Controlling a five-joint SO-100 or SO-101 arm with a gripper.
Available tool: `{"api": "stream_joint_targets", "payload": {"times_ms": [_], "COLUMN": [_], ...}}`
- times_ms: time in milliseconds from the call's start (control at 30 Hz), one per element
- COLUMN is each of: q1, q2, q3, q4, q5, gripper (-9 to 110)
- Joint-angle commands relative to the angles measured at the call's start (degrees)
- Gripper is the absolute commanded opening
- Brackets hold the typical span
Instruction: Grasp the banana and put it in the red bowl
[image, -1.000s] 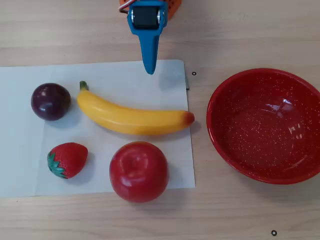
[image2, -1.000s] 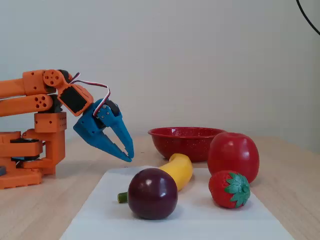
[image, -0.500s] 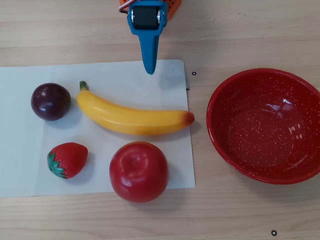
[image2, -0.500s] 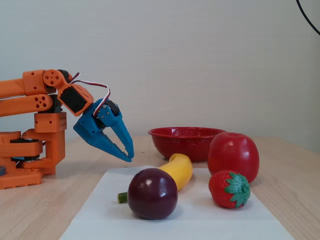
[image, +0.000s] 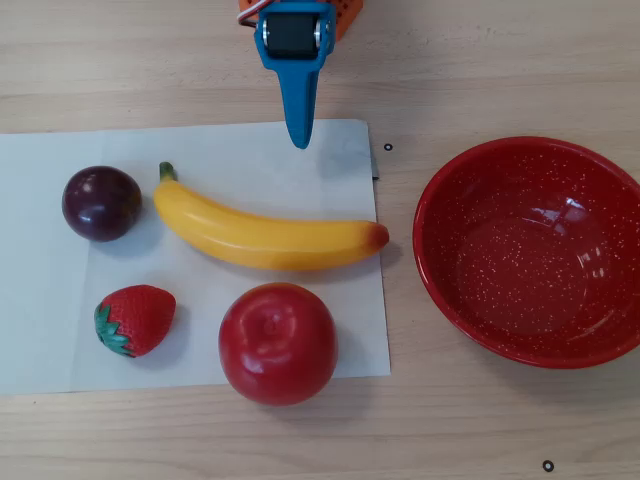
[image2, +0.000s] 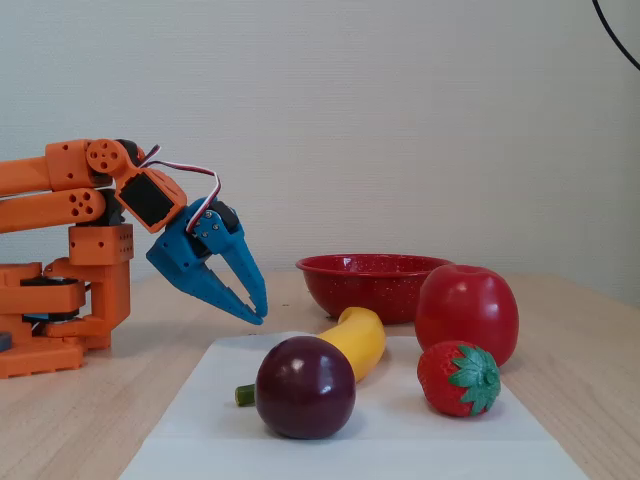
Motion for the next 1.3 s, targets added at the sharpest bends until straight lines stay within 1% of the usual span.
{"api": "stream_joint_targets", "payload": {"times_ms": [0, 367, 767, 1000, 1067, 1267], "q1": [-1.8, -4.7, -6.1, -7.9, -8.2, -8.8], "q2": [-4.3, -22.3, -45.4, -57.0, -60.5, -71.1], "q3": [-4.0, -24.4, -51.6, -63.7, -67.2, -77.3], "q4": [1.2, 9.3, 21.4, 25.4, 26.4, 28.7], "q5": [2.1, 2.4, 0.6, 0.4, -0.3, -2.1], "gripper": [0, 0, 0, 0, 2, 15]}}
